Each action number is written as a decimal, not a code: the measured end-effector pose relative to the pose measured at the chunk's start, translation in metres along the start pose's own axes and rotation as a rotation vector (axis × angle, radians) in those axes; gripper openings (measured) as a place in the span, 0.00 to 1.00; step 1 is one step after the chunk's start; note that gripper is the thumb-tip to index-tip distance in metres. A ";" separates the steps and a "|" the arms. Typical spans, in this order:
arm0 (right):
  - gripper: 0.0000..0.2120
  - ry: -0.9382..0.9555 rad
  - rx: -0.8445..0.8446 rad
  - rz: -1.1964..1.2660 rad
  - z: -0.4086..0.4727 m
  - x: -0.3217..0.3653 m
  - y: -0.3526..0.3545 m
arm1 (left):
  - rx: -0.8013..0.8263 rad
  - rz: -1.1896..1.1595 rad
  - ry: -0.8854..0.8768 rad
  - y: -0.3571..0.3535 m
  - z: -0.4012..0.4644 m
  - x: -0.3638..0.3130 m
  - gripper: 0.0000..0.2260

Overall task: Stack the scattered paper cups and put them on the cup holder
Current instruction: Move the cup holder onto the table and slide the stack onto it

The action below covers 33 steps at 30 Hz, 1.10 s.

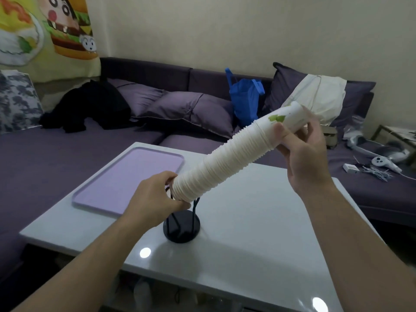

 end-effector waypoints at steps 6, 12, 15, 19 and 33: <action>0.31 0.147 0.145 -0.188 -0.001 0.025 -0.043 | 0.017 0.034 -0.023 -0.011 -0.002 0.002 0.26; 0.32 0.273 0.338 -0.332 -0.005 0.033 -0.100 | 0.042 0.062 -0.099 -0.023 0.003 0.016 0.27; 0.32 0.312 0.440 -0.401 -0.007 0.028 -0.122 | 0.036 0.067 -0.127 -0.031 0.001 0.022 0.30; 0.32 0.301 0.493 -0.455 -0.013 0.013 -0.131 | 0.057 0.019 -0.116 -0.040 -0.003 0.030 0.33; 0.34 0.241 0.618 -0.466 -0.041 -0.018 -0.133 | 0.189 -0.278 -0.009 -0.036 -0.006 0.037 0.43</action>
Point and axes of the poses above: each hand's wrist, its own z-axis towards the middle knuckle, its own y-axis out of the back of the hand, x = y × z, the point moved 2 cm from there along z, towards the middle knuckle, and after that the axes turned 14 degrees about y, right-handed, at the moved point
